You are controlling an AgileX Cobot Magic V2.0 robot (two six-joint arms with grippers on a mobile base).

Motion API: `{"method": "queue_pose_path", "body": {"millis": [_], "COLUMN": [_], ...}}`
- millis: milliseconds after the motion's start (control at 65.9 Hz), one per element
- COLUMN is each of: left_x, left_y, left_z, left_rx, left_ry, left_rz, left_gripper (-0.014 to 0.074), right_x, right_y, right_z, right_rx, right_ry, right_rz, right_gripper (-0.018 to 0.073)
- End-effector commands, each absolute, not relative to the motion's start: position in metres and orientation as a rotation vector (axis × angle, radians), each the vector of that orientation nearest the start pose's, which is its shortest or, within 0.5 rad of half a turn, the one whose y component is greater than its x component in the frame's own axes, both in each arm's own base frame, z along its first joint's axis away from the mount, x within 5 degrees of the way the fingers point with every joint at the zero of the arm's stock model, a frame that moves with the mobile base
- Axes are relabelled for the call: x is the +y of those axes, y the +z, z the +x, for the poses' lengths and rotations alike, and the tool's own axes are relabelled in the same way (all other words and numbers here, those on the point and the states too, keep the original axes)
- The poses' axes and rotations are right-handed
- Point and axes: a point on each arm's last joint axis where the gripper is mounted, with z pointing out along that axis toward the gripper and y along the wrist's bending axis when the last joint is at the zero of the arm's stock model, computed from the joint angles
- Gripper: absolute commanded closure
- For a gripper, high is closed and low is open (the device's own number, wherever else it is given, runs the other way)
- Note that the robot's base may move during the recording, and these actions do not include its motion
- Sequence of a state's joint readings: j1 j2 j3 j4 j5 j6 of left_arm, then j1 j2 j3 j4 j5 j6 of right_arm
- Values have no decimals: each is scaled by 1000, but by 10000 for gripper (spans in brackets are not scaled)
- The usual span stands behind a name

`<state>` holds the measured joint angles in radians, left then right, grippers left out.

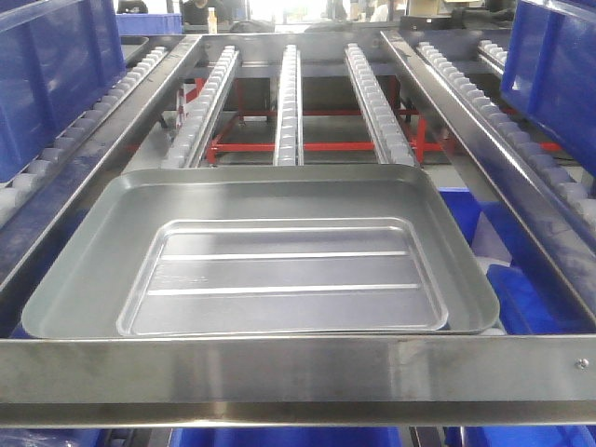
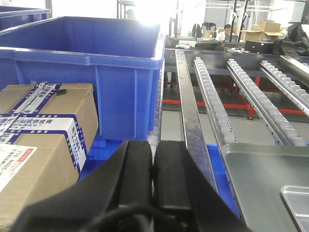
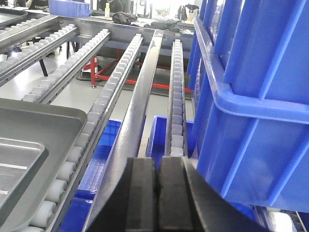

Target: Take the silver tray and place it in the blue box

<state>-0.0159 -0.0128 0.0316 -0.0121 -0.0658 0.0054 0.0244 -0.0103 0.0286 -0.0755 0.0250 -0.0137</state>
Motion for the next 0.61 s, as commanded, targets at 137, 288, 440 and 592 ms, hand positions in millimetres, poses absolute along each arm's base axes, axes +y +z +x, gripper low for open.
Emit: {"method": "queue_pose_path", "body": {"millis": [137, 288, 440, 592], "left_x": [-1, -1, -1, -1], "left_y": [211, 212, 211, 213], "left_z": [54, 54, 54, 54], "left_rx": [1356, 1354, 1363, 1344], "left_ry": [-23, -23, -23, -23], "left_rz": [1, 1, 1, 1], "left_gripper": [605, 605, 605, 605], "right_x": [2, 2, 2, 3], "right_y": [217, 217, 217, 217], "right_z": [53, 53, 53, 53], "right_rx": [1396, 1396, 1396, 1375], "right_ry": [-53, -53, -65, -288], "right_rz": [-83, -83, -93, -294], "right_gripper": [505, 505, 505, 505]}}
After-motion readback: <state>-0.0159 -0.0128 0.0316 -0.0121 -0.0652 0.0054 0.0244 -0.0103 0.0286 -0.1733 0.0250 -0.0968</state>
